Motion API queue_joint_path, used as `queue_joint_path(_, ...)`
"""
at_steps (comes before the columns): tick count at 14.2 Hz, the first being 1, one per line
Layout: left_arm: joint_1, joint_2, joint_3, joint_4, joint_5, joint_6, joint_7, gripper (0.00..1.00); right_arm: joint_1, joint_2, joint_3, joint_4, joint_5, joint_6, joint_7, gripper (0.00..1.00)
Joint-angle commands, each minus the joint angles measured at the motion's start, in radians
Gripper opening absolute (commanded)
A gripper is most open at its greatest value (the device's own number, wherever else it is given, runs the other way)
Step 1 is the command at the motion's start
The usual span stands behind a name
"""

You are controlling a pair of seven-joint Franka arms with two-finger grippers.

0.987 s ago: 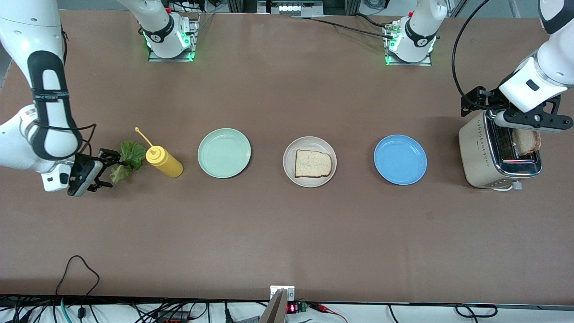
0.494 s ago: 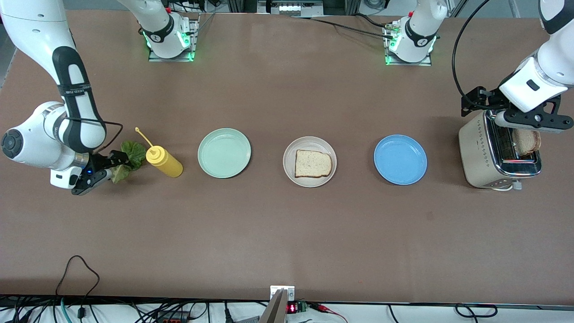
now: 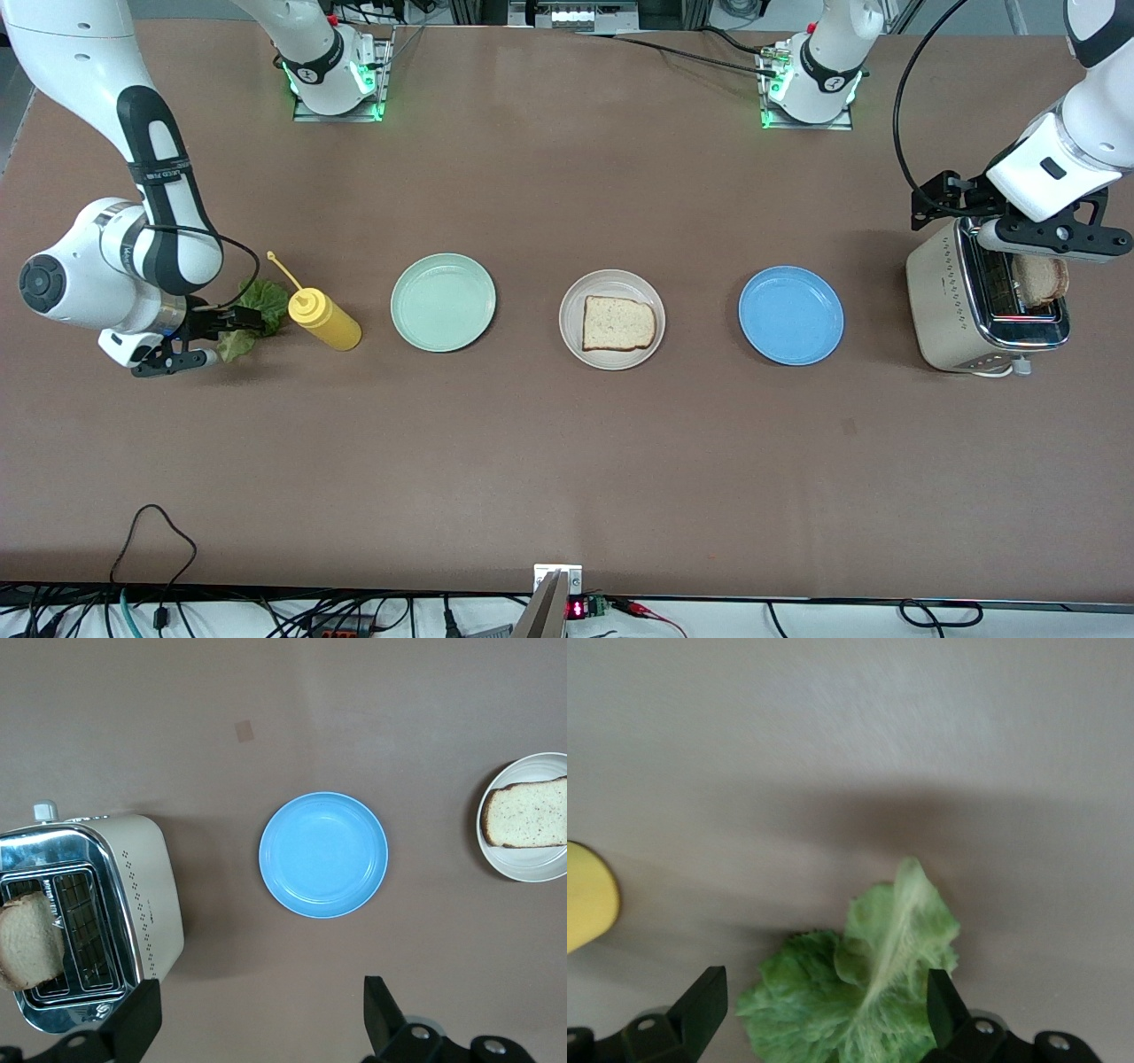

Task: Make sandwich in beige plate with both arms
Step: 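Lower the right gripper onto the lettuce leaf and grasp it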

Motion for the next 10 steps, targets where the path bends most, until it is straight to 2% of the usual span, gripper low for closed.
queue_joint_path(1, 0.001, 0.001, 0.001, 0.017, -0.004, -0.019, -0.002, 1.00, -0.017, -0.033, 0.022, -0.125, -0.023, 0.136, 0.077, 1.00)
queue_joint_path(5, 0.003, 0.001, 0.001, 0.017, -0.004, -0.020, -0.001, 1.00, -0.018, -0.031, 0.035, -0.160, -0.023, 0.180, 0.077, 1.00)
queue_joint_path(6, 0.004, 0.001, 0.001, 0.017, -0.004, -0.020, 0.001, 1.00, -0.018, -0.033, 0.035, -0.160, -0.023, 0.180, 0.073, 0.70)
queue_joint_path(7, 0.004, 0.001, 0.001, 0.017, -0.004, -0.020, 0.002, 1.00, -0.018, -0.031, 0.036, -0.160, -0.023, 0.180, 0.071, 0.51)
queue_joint_path(8, 0.004, 0.001, 0.001, 0.017, -0.004, -0.020, 0.001, 1.00, -0.018, -0.031, 0.036, -0.159, -0.024, 0.178, 0.065, 0.40)
queue_joint_path(9, 0.004, 0.001, 0.001, 0.017, -0.004, -0.020, 0.002, 1.00, -0.020, -0.033, 0.036, -0.159, -0.024, 0.178, 0.062, 0.22)
queue_joint_path(10, 0.004, 0.001, 0.001, 0.017, -0.004, -0.020, 0.002, 1.00, -0.018, -0.033, 0.036, -0.156, -0.024, 0.178, 0.054, 0.14)
